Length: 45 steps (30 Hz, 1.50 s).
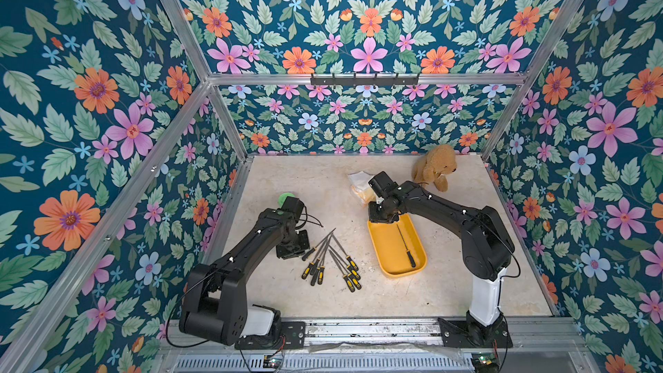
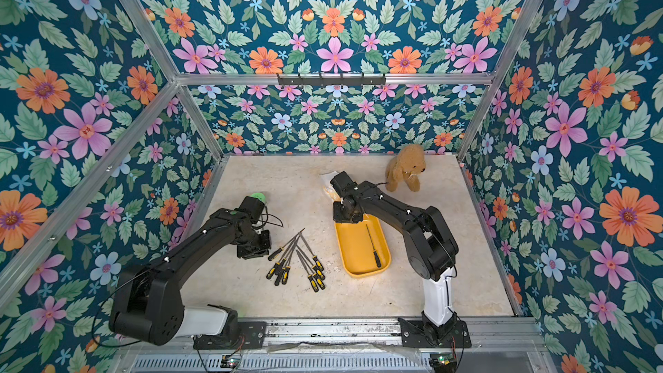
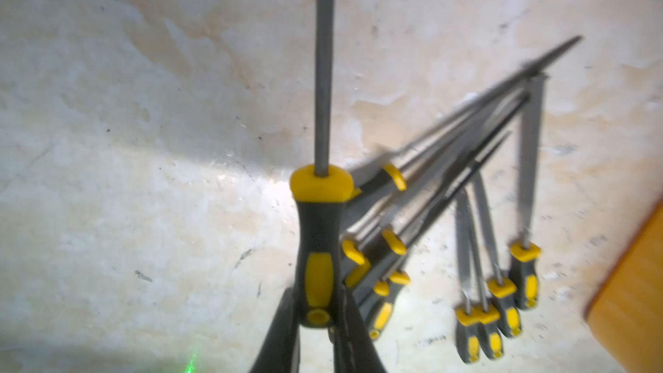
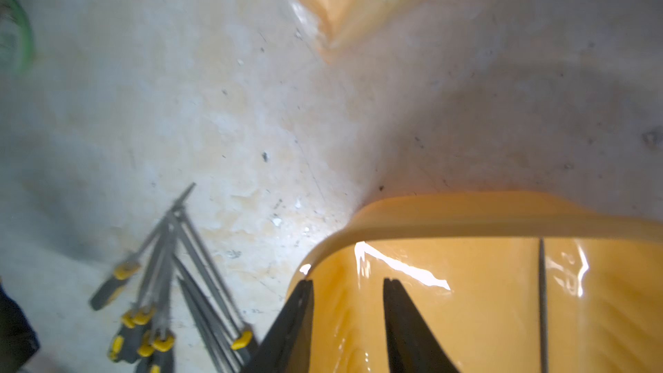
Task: Put the file tool into the storage box
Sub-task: Pick up the file tool from the center of the board, then place the file tool in the storage box.
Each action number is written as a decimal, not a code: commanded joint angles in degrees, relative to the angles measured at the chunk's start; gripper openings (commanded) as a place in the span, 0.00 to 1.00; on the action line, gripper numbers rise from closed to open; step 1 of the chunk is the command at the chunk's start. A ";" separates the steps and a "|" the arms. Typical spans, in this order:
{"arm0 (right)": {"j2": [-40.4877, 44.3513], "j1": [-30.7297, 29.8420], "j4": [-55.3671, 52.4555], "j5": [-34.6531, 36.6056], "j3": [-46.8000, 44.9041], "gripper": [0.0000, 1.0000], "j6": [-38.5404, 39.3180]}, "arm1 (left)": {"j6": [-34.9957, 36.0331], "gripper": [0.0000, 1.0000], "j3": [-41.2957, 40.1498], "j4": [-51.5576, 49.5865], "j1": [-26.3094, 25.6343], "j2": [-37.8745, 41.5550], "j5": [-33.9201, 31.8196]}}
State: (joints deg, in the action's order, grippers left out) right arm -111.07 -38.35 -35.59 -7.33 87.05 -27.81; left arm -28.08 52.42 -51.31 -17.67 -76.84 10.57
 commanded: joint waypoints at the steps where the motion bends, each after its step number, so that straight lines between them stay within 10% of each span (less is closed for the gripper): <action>1: 1.21 1.29 10.23 -12.39 0.23 0.45 -4.58 | 1.97 0.00 1.67 -3.58 -1.35 2.64 7.63; 20: -6.83 -0.40 16.20 -24.57 10.78 0.47 -9.30 | -4.20 0.00 6.55 0.22 -18.59 2.06 11.56; 33: -9.80 -2.08 9.98 -24.77 12.02 0.43 -6.37 | -6.00 0.00 6.70 2.35 -20.45 0.33 11.36; 45: -5.81 -2.30 5.96 -24.42 7.83 0.00 -4.26 | -5.49 0.06 7.71 2.34 -20.51 -2.75 9.54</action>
State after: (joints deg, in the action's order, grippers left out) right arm -118.02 -40.71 -25.19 -32.49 95.33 -35.31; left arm -33.78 59.40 -49.36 -38.39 -79.44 23.29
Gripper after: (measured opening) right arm 0.058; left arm 0.186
